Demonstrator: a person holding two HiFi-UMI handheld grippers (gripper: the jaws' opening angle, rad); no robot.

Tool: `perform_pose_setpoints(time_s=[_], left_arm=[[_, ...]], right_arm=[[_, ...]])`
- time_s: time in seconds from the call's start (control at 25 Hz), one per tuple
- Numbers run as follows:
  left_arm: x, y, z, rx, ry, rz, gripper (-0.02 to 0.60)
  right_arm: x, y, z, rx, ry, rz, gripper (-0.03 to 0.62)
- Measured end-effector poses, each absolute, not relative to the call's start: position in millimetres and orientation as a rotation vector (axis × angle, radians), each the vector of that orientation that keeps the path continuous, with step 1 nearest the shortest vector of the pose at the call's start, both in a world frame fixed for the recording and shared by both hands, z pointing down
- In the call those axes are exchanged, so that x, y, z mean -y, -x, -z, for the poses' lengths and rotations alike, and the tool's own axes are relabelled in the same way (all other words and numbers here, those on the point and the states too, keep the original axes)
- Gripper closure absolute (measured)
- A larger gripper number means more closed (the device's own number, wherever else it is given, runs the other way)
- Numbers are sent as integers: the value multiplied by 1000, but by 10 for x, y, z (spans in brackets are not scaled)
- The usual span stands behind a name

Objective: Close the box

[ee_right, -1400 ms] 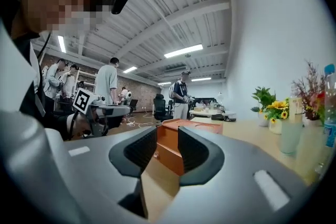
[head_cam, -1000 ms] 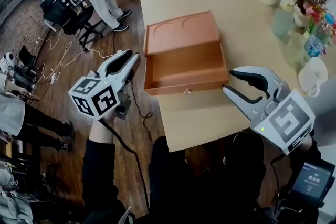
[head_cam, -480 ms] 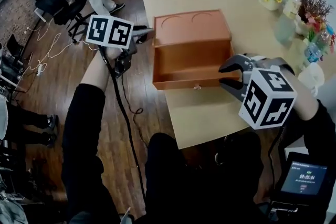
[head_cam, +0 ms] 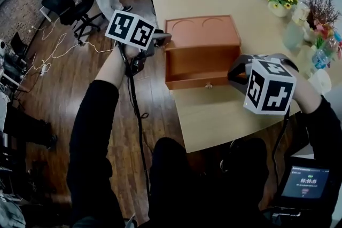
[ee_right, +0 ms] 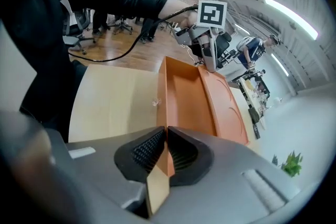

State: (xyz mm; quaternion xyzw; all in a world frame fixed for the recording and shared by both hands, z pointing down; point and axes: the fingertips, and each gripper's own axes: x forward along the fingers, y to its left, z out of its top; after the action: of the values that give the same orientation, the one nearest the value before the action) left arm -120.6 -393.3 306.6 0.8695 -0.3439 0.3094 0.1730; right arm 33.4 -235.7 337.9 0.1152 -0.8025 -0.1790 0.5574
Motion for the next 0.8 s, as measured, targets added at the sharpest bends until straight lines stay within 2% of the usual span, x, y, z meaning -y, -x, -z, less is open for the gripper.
perform_pose_setpoints(time_s=[0.2, 0.44, 0.8], left_arm=[[3945, 1264, -3080, 1003, -2455, -858, 466], [3963, 1296, -3071, 1034, -2444, -847, 474], [3992, 1294, -3093, 1016, -2445, -805, 474]], right_arm=[[2420, -279, -3379, 1981, -308, 299, 572], [2360, -145, -3364, 1929, -433, 343, 574], [2973, -196, -3333, 1927, -615, 295, 562]])
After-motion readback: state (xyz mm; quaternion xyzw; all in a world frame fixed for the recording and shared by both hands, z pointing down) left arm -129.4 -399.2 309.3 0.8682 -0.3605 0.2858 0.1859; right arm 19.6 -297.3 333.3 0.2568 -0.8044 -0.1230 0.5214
